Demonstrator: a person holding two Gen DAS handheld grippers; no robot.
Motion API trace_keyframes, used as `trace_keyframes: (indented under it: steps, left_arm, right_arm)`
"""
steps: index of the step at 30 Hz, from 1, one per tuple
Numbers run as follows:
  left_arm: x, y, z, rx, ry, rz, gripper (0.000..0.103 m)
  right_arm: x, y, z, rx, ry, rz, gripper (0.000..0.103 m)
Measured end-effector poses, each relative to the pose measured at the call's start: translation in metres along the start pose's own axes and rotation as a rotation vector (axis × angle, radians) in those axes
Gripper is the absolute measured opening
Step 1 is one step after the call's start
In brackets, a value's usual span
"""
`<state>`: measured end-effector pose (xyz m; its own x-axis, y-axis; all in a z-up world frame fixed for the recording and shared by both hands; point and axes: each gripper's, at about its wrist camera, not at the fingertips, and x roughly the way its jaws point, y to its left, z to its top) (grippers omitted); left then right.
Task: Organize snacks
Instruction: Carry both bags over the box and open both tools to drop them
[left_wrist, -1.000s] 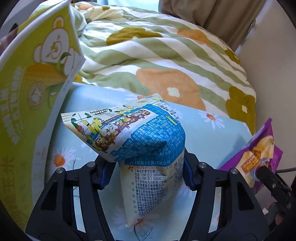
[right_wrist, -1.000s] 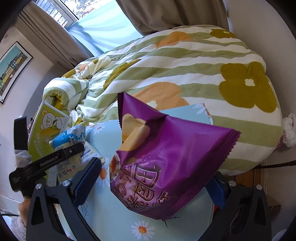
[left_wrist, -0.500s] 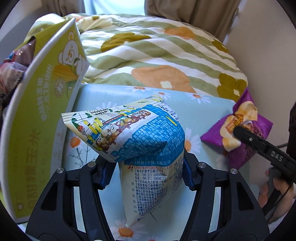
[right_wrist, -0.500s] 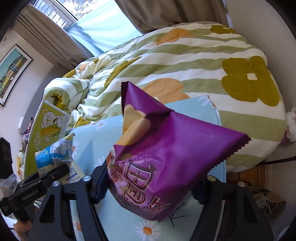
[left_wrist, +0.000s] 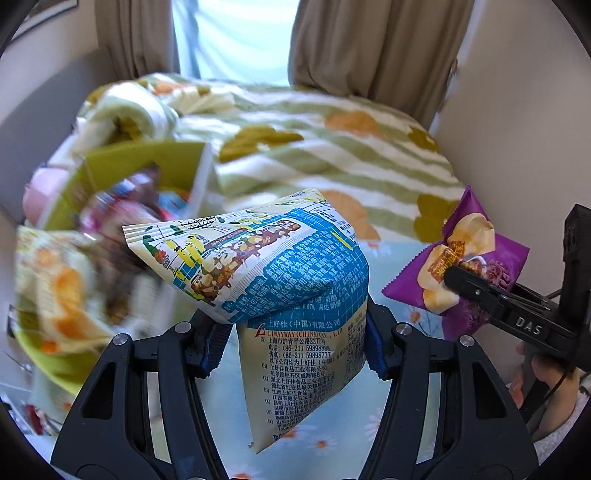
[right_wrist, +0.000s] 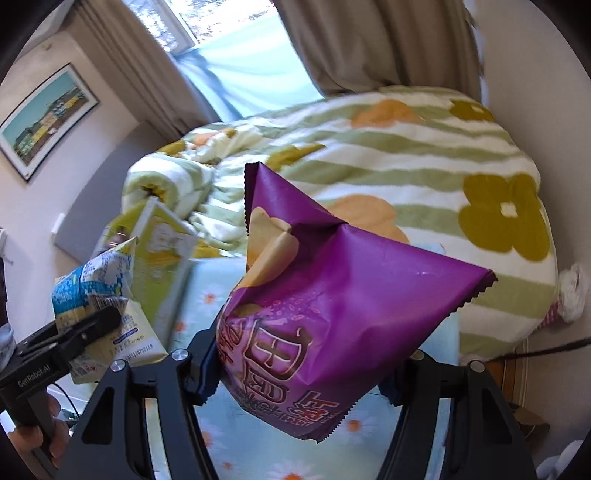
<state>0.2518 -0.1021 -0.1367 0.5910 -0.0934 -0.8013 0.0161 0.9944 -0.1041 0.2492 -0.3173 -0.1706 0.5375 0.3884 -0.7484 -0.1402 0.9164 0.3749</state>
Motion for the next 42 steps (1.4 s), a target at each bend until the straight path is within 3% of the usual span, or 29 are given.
trace_keyframes:
  steps: [10,16,20,24,27,28,29,34,42]
  left_arm:
    - [-0.057,0.116,0.059,-0.031,-0.069,0.021,0.057]
    - [-0.05,0.194,0.091,-0.033,-0.042,0.021,0.057]
    - [-0.02,0.24,0.11,-0.012,0.023,0.004,0.057]
    - [0.014,0.258,0.114,0.018,0.082,-0.019,0.059]
    - [0.033,0.264,0.113,0.058,0.116,-0.012,0.086]
    - [0.035,0.267,0.112,0.067,0.115,-0.002,0.1]
    - [0.035,0.269,0.111,0.07,0.106,-0.005,0.102]
    - [0.023,0.284,0.106,0.055,0.092,-0.043,0.102]
    - [-0.004,0.306,0.098,0.042,0.061,-0.033,0.102]
  right_arm:
    - [-0.015,0.136,0.047,-0.113,-0.074,0.076,0.062]
    - [0.014,0.21,0.072,-0.142,-0.085,0.096,0.063]
    - [0.044,0.247,0.086,-0.144,-0.064,0.089,0.063]
    - [0.07,0.272,0.092,-0.132,-0.046,0.073,0.063]
    - [0.083,0.284,0.093,-0.12,-0.035,0.056,0.063]
    - [0.085,0.286,0.093,-0.118,-0.032,0.053,0.063]
    - [0.089,0.289,0.093,-0.117,-0.026,0.045,0.062]
    - [0.095,0.298,0.09,-0.116,-0.015,0.02,0.062]
    - [0.102,0.321,0.094,-0.127,0.014,0.025,0.064]
